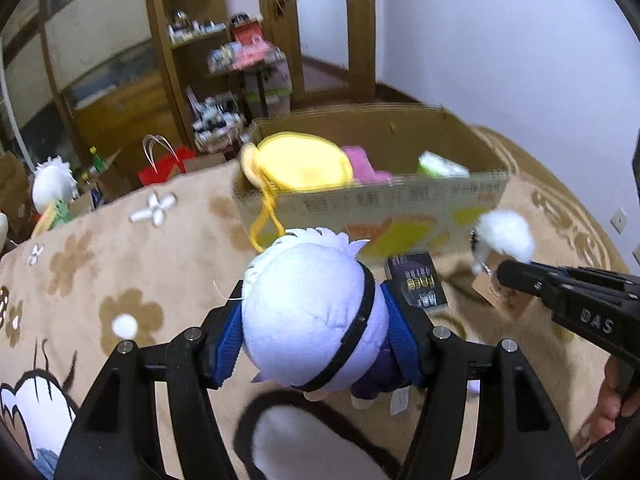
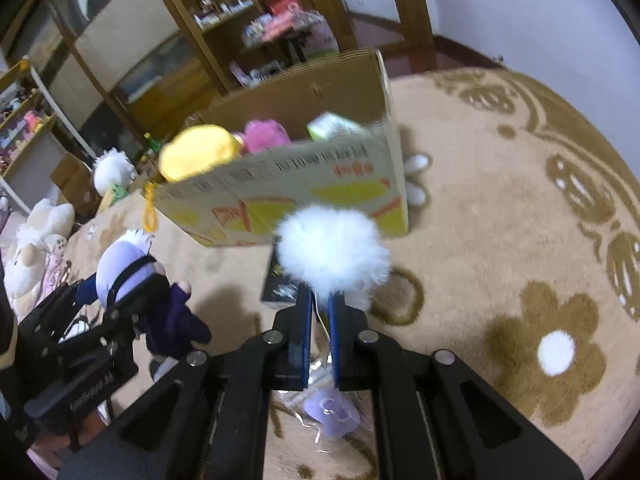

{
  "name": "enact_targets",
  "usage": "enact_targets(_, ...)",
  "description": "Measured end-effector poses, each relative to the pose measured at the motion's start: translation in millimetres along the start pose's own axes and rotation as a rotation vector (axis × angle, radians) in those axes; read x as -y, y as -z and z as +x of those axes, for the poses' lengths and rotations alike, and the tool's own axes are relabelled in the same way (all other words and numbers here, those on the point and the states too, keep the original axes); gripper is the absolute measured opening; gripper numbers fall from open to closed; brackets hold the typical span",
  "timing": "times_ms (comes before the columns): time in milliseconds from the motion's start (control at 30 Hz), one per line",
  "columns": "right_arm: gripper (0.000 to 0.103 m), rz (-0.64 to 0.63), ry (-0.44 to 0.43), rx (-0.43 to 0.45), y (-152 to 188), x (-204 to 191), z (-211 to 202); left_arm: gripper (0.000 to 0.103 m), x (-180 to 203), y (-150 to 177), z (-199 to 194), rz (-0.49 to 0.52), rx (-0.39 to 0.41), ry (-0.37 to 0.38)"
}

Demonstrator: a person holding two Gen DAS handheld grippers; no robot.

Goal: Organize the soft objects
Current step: 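Lift doll with left tool while right tool lifts white pompom keychain, then lower doll into box with left tool while right tool drops pompom inside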

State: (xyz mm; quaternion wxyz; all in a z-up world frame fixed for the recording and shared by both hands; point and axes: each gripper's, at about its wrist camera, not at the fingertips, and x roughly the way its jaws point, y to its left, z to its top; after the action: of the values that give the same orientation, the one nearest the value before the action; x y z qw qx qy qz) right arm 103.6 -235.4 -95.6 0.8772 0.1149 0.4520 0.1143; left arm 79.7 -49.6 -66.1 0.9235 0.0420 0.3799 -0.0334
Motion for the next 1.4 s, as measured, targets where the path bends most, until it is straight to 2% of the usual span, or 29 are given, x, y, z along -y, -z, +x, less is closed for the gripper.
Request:
enact_targets(233, 0.008, -0.052, -0.031, 0.12, -9.3, -14.9, -30.6, 0.063, -9.1, -17.2, -23.5, 0.016, 0.147, -0.084)
enact_targets(467, 0.008, -0.098, -0.055, 0.184, -14.7, -29.0, -48.8, 0.063, -21.0, -31.3, -39.6, 0.019, 0.251, -0.107)
enact_targets(633, 0.008, -0.115, -0.034, 0.242, -16.1, -38.1, -62.5, 0.063, -28.0, -38.1, -49.0, 0.039, 0.299, -0.122)
enact_targets(967, 0.008, -0.153, 0.019, 0.354, -37.7, -42.3, -78.8, 0.063, -27.0, -65.1, -48.7, 0.046, 0.36, -0.1)
enact_targets(1400, 0.008, -0.202, 0.044, 0.396, -77.6, -48.9, -55.3, 0.064, -20.5, -100.7, -7.2, 0.062, 0.346, -0.08)
